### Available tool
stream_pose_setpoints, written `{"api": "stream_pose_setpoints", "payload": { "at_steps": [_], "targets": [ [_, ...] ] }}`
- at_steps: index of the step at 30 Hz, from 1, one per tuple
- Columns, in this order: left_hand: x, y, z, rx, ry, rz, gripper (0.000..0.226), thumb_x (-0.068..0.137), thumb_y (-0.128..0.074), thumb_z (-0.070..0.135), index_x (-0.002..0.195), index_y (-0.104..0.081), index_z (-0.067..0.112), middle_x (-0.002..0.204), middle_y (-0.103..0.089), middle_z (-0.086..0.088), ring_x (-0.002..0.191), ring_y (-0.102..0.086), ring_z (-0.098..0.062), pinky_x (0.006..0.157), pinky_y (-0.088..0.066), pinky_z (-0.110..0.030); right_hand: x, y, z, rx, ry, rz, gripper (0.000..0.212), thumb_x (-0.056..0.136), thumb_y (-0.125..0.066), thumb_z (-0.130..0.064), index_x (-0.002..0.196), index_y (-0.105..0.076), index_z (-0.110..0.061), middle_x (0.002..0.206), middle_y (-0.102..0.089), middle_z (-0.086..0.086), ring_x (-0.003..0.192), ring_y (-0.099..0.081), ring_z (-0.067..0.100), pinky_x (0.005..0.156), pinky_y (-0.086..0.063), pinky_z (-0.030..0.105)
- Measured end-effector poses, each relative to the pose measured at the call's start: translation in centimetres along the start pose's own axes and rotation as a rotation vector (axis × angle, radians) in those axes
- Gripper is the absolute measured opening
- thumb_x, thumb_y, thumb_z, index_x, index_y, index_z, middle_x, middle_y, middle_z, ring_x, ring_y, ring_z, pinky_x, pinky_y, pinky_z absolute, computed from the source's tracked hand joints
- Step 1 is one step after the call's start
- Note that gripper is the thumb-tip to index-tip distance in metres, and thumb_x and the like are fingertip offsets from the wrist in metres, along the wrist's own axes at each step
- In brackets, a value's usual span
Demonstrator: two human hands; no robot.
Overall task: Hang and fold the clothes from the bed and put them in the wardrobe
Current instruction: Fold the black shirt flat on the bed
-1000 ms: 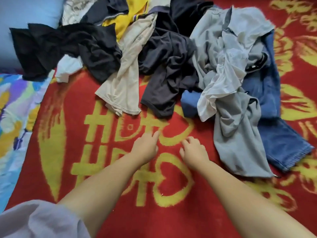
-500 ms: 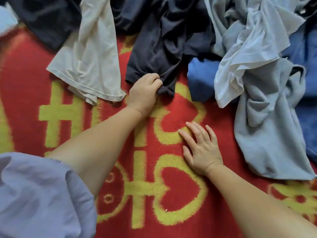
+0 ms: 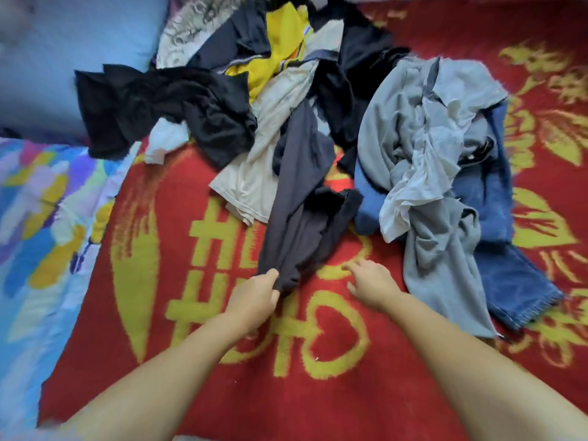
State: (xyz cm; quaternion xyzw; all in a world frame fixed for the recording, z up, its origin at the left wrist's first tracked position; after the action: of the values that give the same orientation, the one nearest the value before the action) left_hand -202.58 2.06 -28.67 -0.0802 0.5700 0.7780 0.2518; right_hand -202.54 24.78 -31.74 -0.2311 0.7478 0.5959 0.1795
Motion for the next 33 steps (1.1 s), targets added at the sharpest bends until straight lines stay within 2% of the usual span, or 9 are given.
{"api": "stream_pose_setpoints", "payload": {
  "at_steps": [4, 6, 8, 12, 17, 19, 24, 28, 33],
  "targets": [
    [-4.0, 11.6, 6.0, -0.167, -0.17, 0.2, 0.016, 0.083, -0.049, 0.022, 0.092, -0.054, 0.011, 0.084, -0.064, -0.008, 0.081, -0.058, -0.031, 0.059, -0.037, -0.037, -6.6, 10.6, -9.5, 0.185, 0.364, 0.125, 0.068, 0.084, -0.066, -0.034, 0.143, -0.037, -0.018, 0.138, -0.045, 0.005, 0.127, -0.04, 0.022, 0.104, -0.037, 0.034],
    [-5.9, 17.8, 8.8, -0.305, -0.23, 0.305, 0.021, 0.079, -0.047, 0.025, 0.085, -0.058, 0.008, 0.077, -0.063, -0.007, 0.075, -0.057, -0.025, 0.063, -0.041, -0.037, -9.9, 16.0, -13.5, 0.316, 0.478, 0.227, 0.046, 0.083, -0.068, -0.027, 0.125, -0.052, -0.014, 0.12, -0.058, 0.004, 0.11, -0.052, 0.018, 0.09, -0.044, 0.035],
    [-7.3, 23.4, 10.5, -0.491, -0.244, 0.357, 0.012, 0.084, -0.051, 0.02, 0.078, -0.057, 0.01, 0.069, -0.056, -0.001, 0.066, -0.05, -0.013, 0.062, -0.037, -0.031, -12.4, 21.5, -15.0, 0.452, 0.435, 0.347, 0.021, 0.09, -0.058, -0.018, 0.109, -0.059, -0.009, 0.102, -0.065, 0.005, 0.094, -0.059, 0.02, 0.08, -0.046, 0.037],
    [-10.5, 31.5, 13.0, -0.651, -0.345, 0.284, 0.007, 0.077, -0.053, 0.021, 0.082, -0.05, 0.024, 0.071, -0.05, 0.008, 0.062, -0.044, -0.005, 0.058, -0.033, -0.019, -17.1, 31.2, -16.2, 0.48, 0.389, 0.483, 0.014, 0.094, -0.051, -0.014, 0.092, -0.063, -0.007, 0.079, -0.063, 0.002, 0.072, -0.055, 0.012, 0.067, -0.039, 0.035],
    [-12.6, 36.9, 14.7, -0.568, -0.385, 0.36, 0.017, 0.072, -0.057, 0.012, 0.088, -0.058, 0.015, 0.078, -0.061, -0.003, 0.071, -0.055, -0.013, 0.064, -0.042, -0.027, -22.3, 39.4, -17.5, 0.534, 0.368, 0.675, 0.024, 0.091, -0.049, -0.016, 0.09, -0.067, 0.0, 0.085, -0.068, 0.016, 0.08, -0.063, 0.028, 0.071, -0.047, 0.037],
    [-13.1, 38.2, 14.1, -0.521, -0.328, 0.422, 0.009, 0.078, -0.058, 0.009, 0.086, -0.061, 0.012, 0.079, -0.063, -0.009, 0.072, -0.058, -0.017, 0.064, -0.043, -0.029, -24.4, 42.1, -17.0, 0.624, 0.348, 0.745, 0.028, 0.089, -0.051, -0.02, 0.086, -0.064, 0.005, 0.072, -0.06, 0.012, 0.067, -0.056, 0.024, 0.064, -0.046, 0.037],
    [-15.2, 42.5, 9.1, -0.541, -0.22, 0.524, 0.023, 0.083, -0.057, 0.001, 0.068, -0.056, 0.018, 0.058, -0.052, 0.007, 0.056, -0.047, -0.009, 0.046, -0.033, -0.011, -29.3, 47.7, -13.6, 0.656, 0.329, 0.9, 0.03, 0.088, -0.061, -0.033, 0.076, -0.068, -0.006, 0.067, -0.065, 0.006, 0.062, -0.059, 0.014, 0.063, -0.047, 0.031],
    [-17.3, 47.2, 7.4, -0.577, -0.269, 0.519, 0.019, 0.088, -0.054, 0.002, 0.073, -0.063, 0.011, 0.051, -0.055, 0.013, 0.047, -0.048, 0.001, 0.048, -0.038, -0.009, -30.4, 49.7, -11.3, 0.629, 0.307, 0.891, 0.029, 0.088, -0.058, -0.035, 0.086, -0.072, -0.009, 0.073, -0.068, 0.009, 0.065, -0.061, 0.019, 0.067, -0.049, 0.035],
    [-18.7, 49.9, 9.0, -0.584, -0.315, 0.549, 0.021, 0.087, -0.046, 0.01, 0.077, -0.055, -0.007, 0.066, -0.042, -0.005, 0.059, -0.039, -0.013, 0.057, -0.031, -0.026, -30.0, 49.4, -10.7, 0.611, 0.255, 0.815, 0.028, 0.092, -0.052, -0.028, 0.087, -0.071, -0.007, 0.076, -0.063, 0.011, 0.068, -0.057, 0.022, 0.069, -0.044, 0.033]
  ]
}}
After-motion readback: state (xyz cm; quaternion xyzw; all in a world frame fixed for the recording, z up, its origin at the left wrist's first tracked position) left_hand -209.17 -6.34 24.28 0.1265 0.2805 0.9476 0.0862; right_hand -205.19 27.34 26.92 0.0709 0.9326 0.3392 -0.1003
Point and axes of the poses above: each hand's wrist, its own x-axis towards the middle knuckle, its own y-axis out of the back of the hand, z = x × y, the point moved 5 cm from there along x, towards the middle knuckle
